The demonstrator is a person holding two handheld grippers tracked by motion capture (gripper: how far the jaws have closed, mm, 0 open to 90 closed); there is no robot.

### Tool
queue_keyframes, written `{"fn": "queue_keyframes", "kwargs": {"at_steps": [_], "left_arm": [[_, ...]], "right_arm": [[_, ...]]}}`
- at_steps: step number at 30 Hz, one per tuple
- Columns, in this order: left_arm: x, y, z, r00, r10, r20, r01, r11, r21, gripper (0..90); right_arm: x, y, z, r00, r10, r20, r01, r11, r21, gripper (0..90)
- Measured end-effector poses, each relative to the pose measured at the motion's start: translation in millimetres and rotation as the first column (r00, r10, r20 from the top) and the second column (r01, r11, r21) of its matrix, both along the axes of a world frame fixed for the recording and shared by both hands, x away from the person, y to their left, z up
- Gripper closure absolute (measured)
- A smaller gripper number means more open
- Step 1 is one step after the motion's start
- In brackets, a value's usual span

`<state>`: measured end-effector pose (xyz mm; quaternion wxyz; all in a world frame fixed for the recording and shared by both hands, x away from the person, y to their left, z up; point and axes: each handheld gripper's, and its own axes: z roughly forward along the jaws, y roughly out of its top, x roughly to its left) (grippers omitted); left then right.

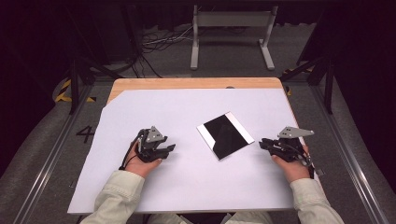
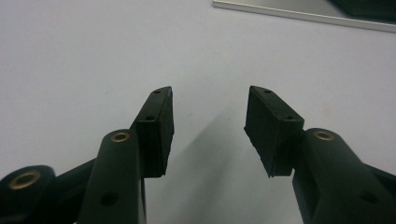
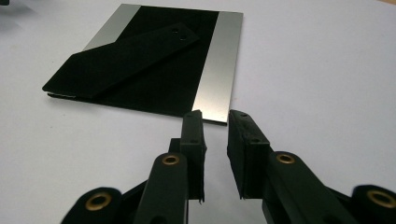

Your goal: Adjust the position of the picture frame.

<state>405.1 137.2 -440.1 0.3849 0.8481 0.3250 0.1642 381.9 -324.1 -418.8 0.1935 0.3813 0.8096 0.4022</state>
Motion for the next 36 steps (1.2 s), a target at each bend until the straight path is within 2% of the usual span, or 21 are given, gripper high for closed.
{"fn": "queue_keyframes", "kwargs": {"at_steps": [3, 6, 8, 11, 14, 17, 21, 25, 27, 28, 32, 36], "left_arm": [[2.6, -1.2, 3.4, 0.9999, 0.004, -0.014, -0.004, 1.0, -0.005, 56.4], [5.4, -1.6, 9.2, 0.9998, -0.003, -0.021, 0.002, 0.9994, -0.035, 62.4], [7.6, -3.5, 11.9, 0.9993, -0.014, -0.033, 0.012, 0.9989, -0.046, 66.5], [11.3, -8.7, 13.9, 0.9975, -0.055, -0.045, 0.053, 0.9972, -0.054, 73.1], [18.2, -14.5, 16.9, 0.9931, -0.087, -0.078, 0.082, 0.9946, -0.063, 84.2], [27.1, -18.0, 19.6, 0.9907, -0.091, -0.101, 0.083, 0.9932, -0.081, 90.0], [42.2, -21.9, 20.8, 0.9877, -0.091, -0.127, 0.076, 0.9898, -0.121, 90.0], [53.7, -28.7, 22.0, 0.9865, -0.099, -0.131, 0.082, 0.9881, -0.13, 90.0], [62.4, -31.9, 22.7, 0.9826, -0.106, -0.152, 0.081, 0.9838, -0.16, 90.0], [62.4, -31.9, 22.7, 0.9826, -0.106, -0.152, 0.081, 0.9838, -0.16, 90.0], [75.3, -39.2, 21.6, 0.9783, -0.093, -0.185, 0.052, 0.9753, -0.215, 90.0], [85.1, -49.0, 19.1, 0.9748, -0.084, -0.207, 0.032, 0.9696, -0.243, 90.0]], "right_arm": [[-0.7, -0.3, 0.4, 1.0, 0.0, 0.0, 0.0, 1.0, -0.002, 75.7], [-2.2, -1.1, 1.2, 1.0, -0.004, 0.001, 0.004, 1.0, 0.004, 75.7], [-3.5, -1.4, 1.8, 1.0, -0.003, 0.0, 0.003, 1.0, 0.003, 75.8], [-5.6, -2.2, 2.7, 1.0, -0.003, 0.0, 0.003, 1.0, 0.001, 75.8], [-7.8, -4.6, 3.4, 0.9999, -0.011, 0.0, 0.011, 1.0, 0.005, 75.9], [-10.8, -6.8, 3.4, 0.9999, -0.015, -0.004, 0.015, 1.0, 0.005, 75.9], [-16.1, -10.2, 4.0, 0.9998, -0.021, -0.005, 0.021, 1.0, 0.005, 75.8], [-21.6, -13.8, 4.1, 0.9996, -0.026, -0.007, 0.026, 1.0, 0.007, 75.8], [-24.0, -16.4, 4.1, 0.9996, -0.024, -0.014, 0.024, 1.0, 0.017, 75.7], [-24.0, -16.4, 4.1, 0.9996, -0.024, -0.014, 0.024, 1.0, 0.017, 75.7], [-26.5, -19.7, 5.2, 0.999, -0.028, -0.035, 0.03, 0.998, 0.059, 75.2], [-28.7, -18.6, 7.8, 0.9993, -0.021, -0.031, 0.023, 0.997, 0.073, 75.2]]}}
